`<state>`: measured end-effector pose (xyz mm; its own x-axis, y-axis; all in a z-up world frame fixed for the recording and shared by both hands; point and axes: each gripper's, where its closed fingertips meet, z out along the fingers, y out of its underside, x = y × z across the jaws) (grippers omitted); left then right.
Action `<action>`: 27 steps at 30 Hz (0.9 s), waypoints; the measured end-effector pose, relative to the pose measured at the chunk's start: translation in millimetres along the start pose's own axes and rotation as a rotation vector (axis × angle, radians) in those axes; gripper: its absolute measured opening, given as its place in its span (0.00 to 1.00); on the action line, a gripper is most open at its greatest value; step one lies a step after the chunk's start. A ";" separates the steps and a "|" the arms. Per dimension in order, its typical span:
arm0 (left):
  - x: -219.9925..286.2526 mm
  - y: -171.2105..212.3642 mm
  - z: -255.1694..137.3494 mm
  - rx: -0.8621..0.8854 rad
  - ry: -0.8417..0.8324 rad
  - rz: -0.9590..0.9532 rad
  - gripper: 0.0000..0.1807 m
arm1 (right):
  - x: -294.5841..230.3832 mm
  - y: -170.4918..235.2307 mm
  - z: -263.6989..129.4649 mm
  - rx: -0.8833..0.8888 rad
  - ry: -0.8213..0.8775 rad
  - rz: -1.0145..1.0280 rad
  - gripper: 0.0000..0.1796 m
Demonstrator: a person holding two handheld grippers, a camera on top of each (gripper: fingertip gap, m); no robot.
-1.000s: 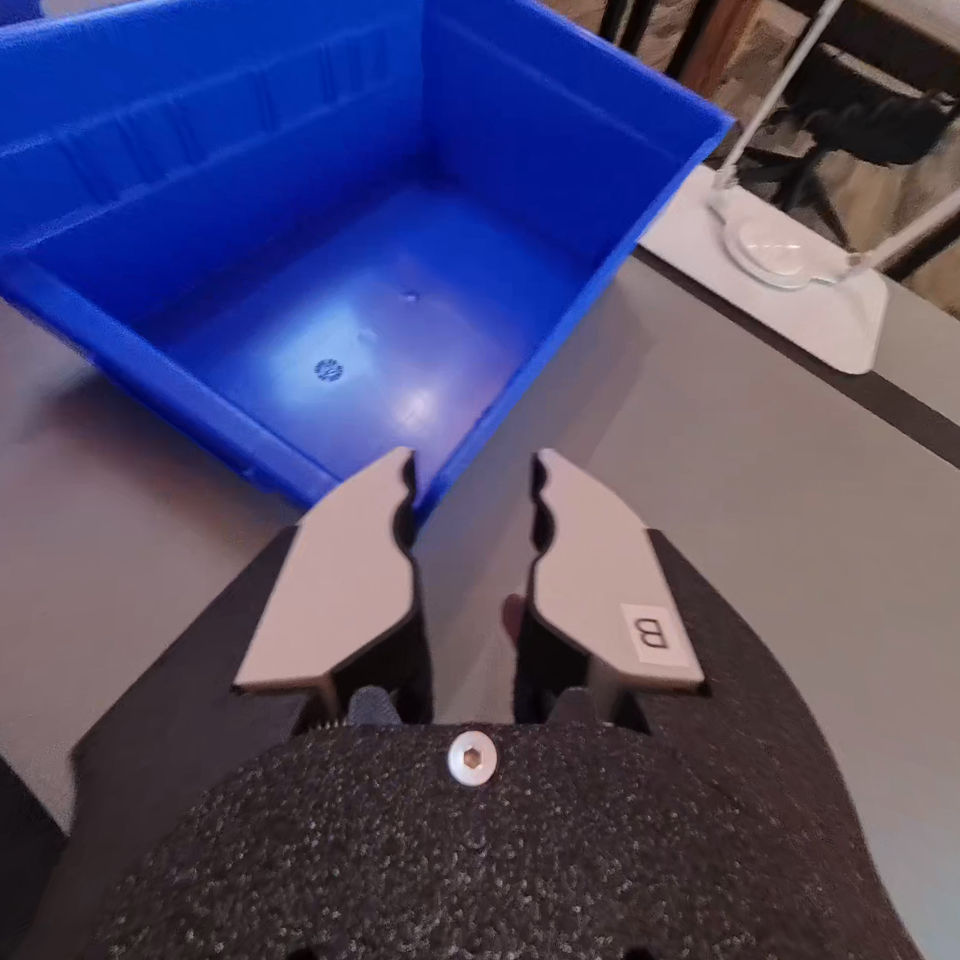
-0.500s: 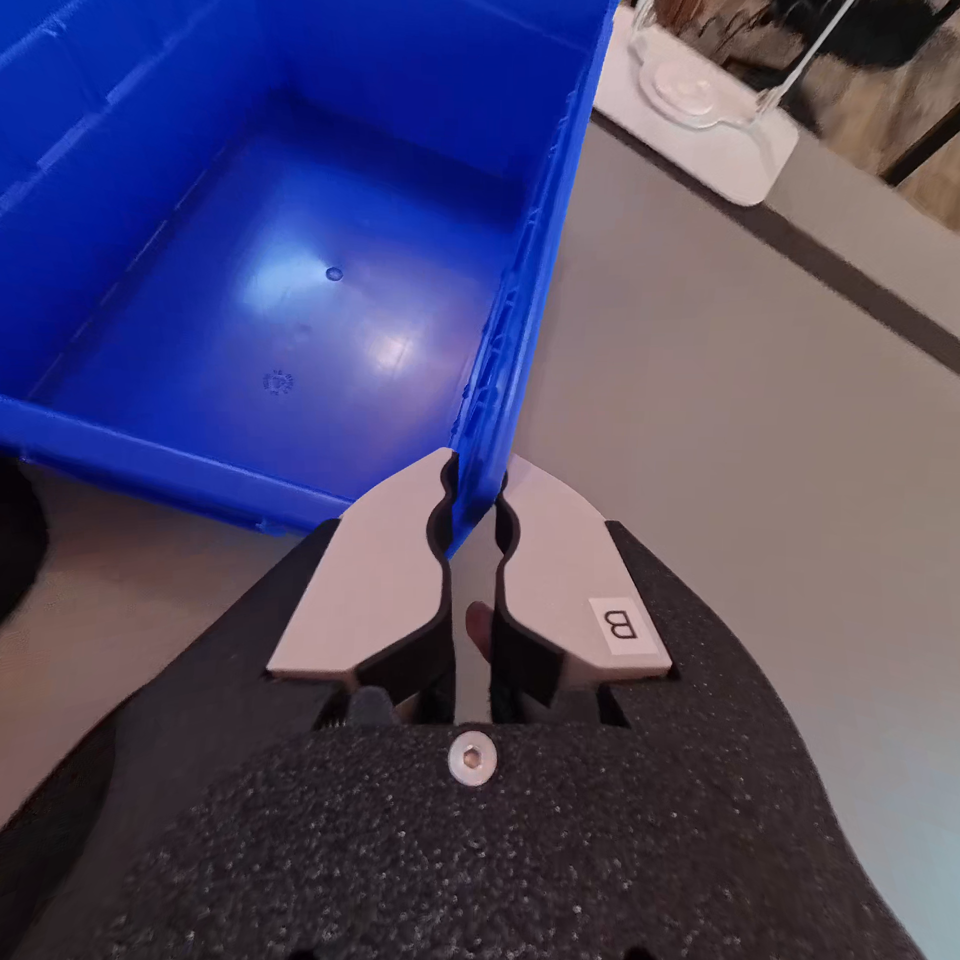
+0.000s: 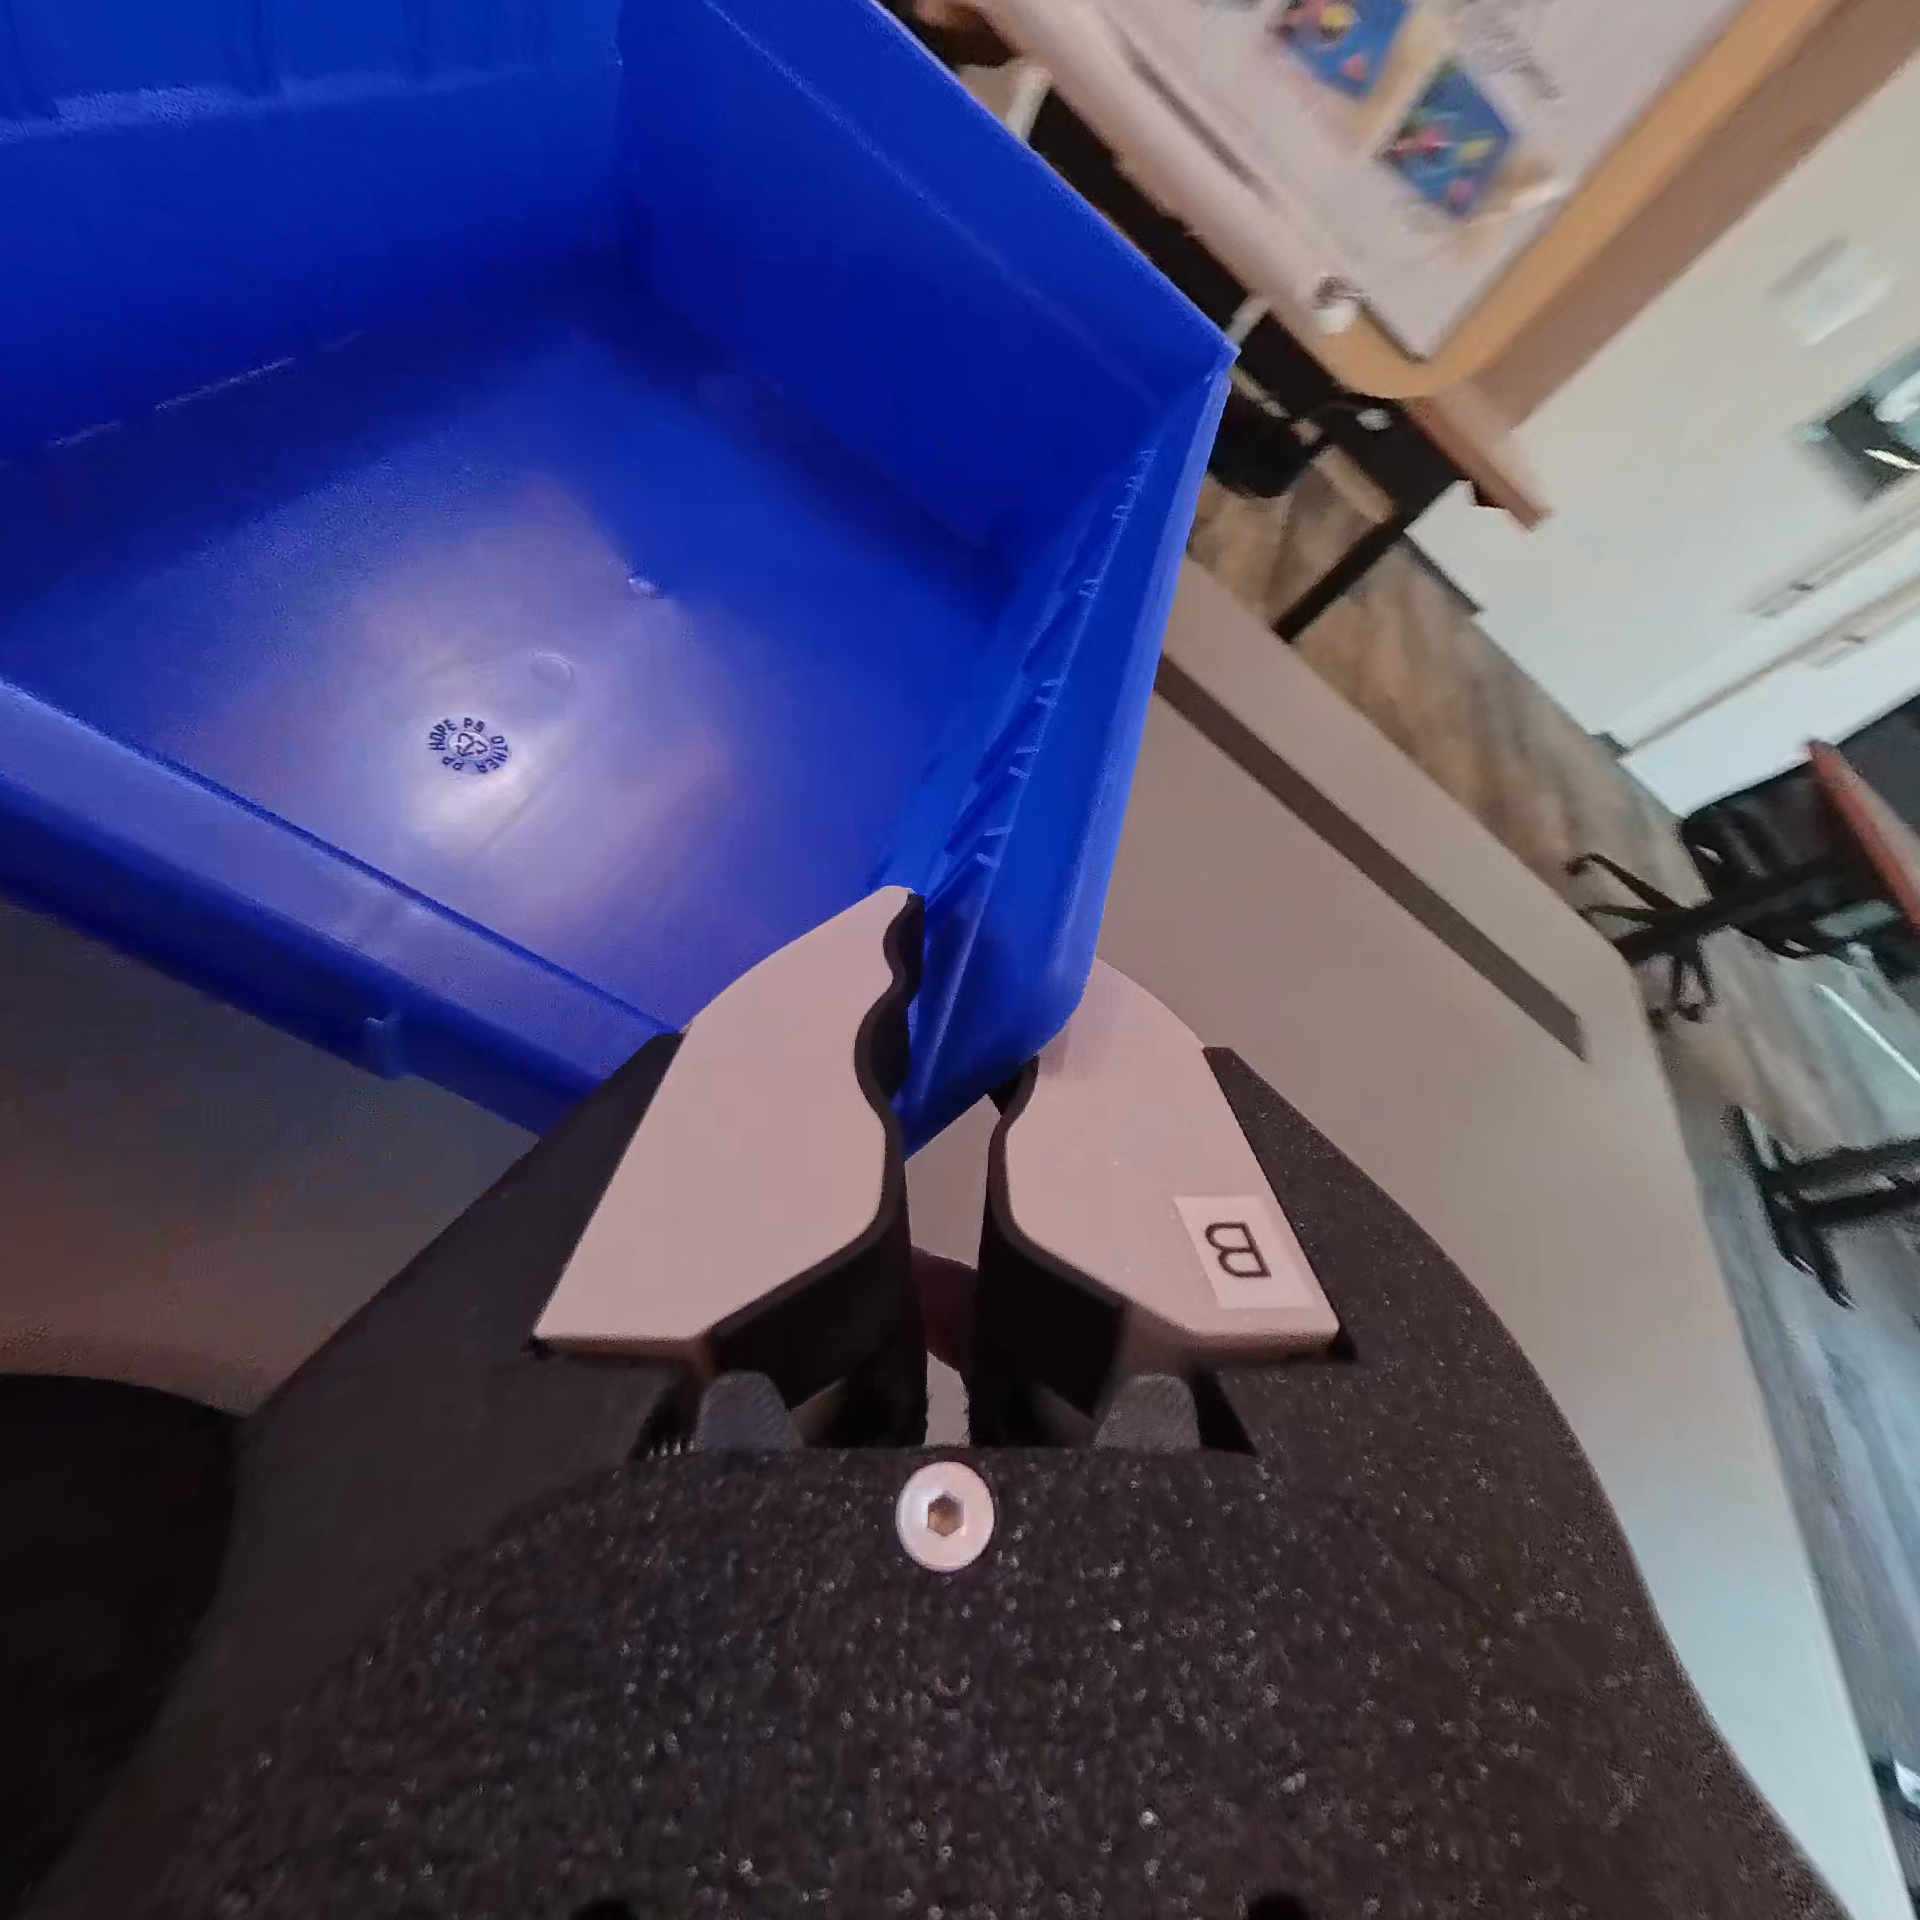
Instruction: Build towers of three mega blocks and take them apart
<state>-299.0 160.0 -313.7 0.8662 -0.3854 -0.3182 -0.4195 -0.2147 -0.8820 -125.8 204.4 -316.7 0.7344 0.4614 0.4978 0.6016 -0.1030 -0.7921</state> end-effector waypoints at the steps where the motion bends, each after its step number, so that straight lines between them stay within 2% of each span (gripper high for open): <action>1: 6.7 -14.3 7.9 0.029 0.021 0.026 0.19 | 14.6 4.5 -6.3 0.004 0.041 0.019 0.05; 5: 47.8 -67.0 50.3 0.104 0.140 0.129 0.18 | 77.8 36.1 -32.1 -0.042 0.201 0.121 0.05; 9: 95.7 -98.1 97.0 0.151 0.265 0.115 0.18 | 131.2 73.2 -50.2 -0.116 0.311 0.147 0.05; 17: 179.8 -106.1 152.2 0.115 0.424 0.129 0.18 | 175.9 157.0 -67.6 -0.276 0.344 0.216 0.05; 23: 201.3 -100.5 172.5 0.095 0.447 0.142 0.19 | 179.0 187.3 -67.0 -0.322 0.306 0.244 0.06; 26: 188.7 -110.8 167.7 0.179 0.384 0.198 0.36 | 173.5 193.1 -64.4 -0.294 0.220 0.256 0.10; 27: 181.3 -112.7 163.2 0.183 0.373 0.205 0.43 | 176.2 190.2 -66.6 -0.255 0.218 0.273 0.16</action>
<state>-50.4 260.8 -328.7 0.5992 -0.7072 -0.3753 -0.4882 0.0487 -0.8714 139.0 207.5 -356.1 0.9101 0.1933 0.3665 0.4144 -0.4230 -0.8058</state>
